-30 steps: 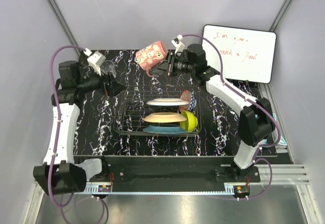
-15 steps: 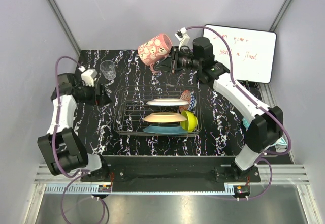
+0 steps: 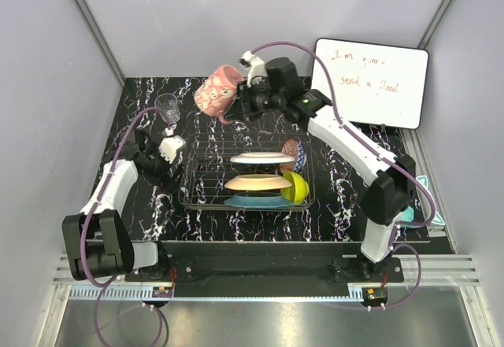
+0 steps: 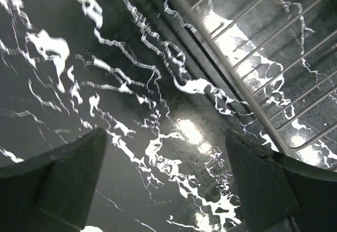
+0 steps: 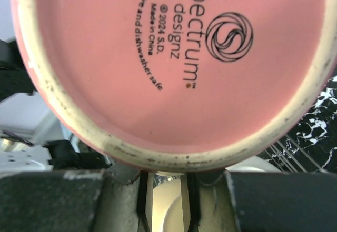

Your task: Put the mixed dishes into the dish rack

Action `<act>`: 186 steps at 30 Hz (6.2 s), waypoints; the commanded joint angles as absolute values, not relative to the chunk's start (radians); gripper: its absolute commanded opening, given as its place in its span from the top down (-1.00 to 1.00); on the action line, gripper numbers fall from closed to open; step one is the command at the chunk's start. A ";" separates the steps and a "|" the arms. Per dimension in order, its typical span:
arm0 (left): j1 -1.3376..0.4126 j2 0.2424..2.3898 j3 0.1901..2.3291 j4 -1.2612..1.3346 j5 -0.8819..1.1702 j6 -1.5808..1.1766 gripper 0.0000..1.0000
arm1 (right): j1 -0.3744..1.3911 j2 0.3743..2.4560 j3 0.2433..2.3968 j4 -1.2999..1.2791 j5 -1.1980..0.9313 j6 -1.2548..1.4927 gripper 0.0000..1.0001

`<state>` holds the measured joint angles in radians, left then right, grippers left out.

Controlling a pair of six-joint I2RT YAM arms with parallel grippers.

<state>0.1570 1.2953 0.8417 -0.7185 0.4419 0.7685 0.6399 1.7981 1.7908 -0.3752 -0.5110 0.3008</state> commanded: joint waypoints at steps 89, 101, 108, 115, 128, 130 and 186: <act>0.135 1.318 0.908 -0.523 0.548 0.456 -0.98 | 0.902 2.065 1.873 -0.851 -0.005 0.020 1.00; 0.149 1.321 0.922 -0.531 0.548 0.463 -0.98 | 0.913 2.083 1.833 -0.885 0.029 0.014 0.07; 0.149 1.330 0.946 -0.537 0.552 0.459 -0.98 | 0.916 2.037 1.801 -0.890 0.051 0.012 -0.47; 0.149 1.336 0.954 -0.540 0.551 0.459 -0.98 | 0.925 1.982 1.801 -0.905 0.034 0.031 -0.47; 0.149 1.345 0.957 -0.540 0.549 0.462 -0.98 | 0.946 1.879 1.864 -0.948 0.090 0.026 -0.50; 0.149 1.344 0.959 -0.538 0.549 0.462 -0.98 | 0.946 1.896 1.908 -0.950 0.115 0.017 -0.51; 0.170 1.345 0.954 -0.531 0.531 0.482 -0.98 | 0.857 1.979 1.816 -0.664 -0.159 0.118 -0.28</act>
